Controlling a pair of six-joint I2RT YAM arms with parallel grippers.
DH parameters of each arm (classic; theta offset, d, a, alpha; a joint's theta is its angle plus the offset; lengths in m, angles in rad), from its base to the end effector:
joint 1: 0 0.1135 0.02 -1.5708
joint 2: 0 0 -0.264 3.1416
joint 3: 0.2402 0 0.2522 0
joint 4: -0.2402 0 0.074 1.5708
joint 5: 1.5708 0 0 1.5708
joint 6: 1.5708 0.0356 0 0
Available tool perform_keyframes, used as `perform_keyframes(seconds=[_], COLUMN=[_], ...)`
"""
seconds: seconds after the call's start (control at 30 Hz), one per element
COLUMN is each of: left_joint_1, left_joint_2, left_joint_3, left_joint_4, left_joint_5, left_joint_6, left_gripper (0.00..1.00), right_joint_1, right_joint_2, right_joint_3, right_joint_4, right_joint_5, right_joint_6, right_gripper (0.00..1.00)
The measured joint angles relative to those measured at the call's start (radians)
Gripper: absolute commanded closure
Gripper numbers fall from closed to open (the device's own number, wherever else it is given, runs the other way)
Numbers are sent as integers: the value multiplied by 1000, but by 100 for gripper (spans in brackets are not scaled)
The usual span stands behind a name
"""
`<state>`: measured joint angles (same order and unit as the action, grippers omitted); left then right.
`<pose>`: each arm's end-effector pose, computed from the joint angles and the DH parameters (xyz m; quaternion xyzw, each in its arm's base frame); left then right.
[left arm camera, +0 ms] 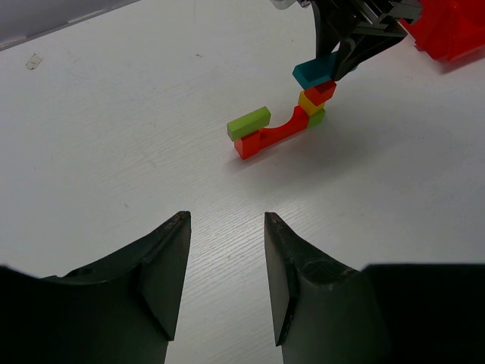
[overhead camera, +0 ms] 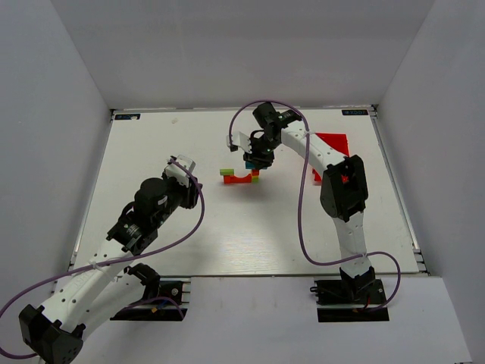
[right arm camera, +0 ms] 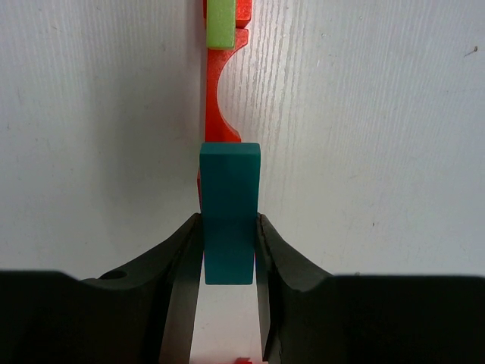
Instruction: Build the wood block tower
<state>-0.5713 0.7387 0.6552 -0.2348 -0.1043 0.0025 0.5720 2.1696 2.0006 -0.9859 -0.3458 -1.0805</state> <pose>0.1516 -0.0930 0.2964 0.1997 0.7847 -0.1237 0.5737 0.3834 0.2612 0.2512 -0.7329 0.6270 0.1118 0.2392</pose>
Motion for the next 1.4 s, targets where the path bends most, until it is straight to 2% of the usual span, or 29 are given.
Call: perform_keyframes(seconds=[1.4], left_joint_1=[0], left_joint_2=[0], left_joint_3=[0], left_joint_4=[0], left_joint_5=[0], left_joint_6=[0], left_gripper=[46], right_joint_1=[9], right_joint_2=[18], right_joint_3=[0], right_joint_4=[20], right_joint_5=[-2], right_joint_6=[3], right_gripper=[92])
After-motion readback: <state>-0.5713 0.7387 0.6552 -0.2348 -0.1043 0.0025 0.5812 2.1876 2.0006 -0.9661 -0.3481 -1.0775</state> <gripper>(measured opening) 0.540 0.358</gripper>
